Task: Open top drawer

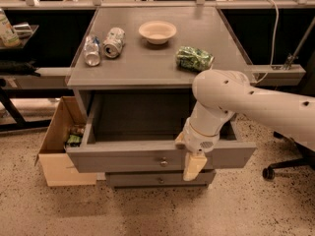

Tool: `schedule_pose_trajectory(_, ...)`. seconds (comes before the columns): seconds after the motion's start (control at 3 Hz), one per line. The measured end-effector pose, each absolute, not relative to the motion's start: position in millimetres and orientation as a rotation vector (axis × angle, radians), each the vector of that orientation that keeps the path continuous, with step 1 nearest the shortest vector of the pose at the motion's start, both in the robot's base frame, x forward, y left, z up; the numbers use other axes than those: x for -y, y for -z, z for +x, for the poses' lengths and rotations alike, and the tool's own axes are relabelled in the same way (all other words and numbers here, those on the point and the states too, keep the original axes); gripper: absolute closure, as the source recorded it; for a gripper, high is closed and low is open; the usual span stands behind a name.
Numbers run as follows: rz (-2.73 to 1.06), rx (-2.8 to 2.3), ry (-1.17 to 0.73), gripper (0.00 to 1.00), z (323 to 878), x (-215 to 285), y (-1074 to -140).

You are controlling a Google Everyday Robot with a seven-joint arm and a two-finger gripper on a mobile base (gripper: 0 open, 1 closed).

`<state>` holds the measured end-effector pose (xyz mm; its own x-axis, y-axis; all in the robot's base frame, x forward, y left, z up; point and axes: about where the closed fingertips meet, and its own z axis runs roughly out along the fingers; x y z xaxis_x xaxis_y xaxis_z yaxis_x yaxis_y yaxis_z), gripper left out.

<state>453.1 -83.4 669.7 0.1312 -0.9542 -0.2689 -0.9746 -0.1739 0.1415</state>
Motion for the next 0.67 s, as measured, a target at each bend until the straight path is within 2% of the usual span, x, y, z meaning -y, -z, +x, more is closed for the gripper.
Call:
schedule_pose_trajectory(0.33,-2.311,-1.974,-0.461,0.0,453.1,83.4,-669.7)
schedule_pose_trajectory(0.67,-2.297,-1.965,-0.436,0.0,456.4,86.5,-678.7)
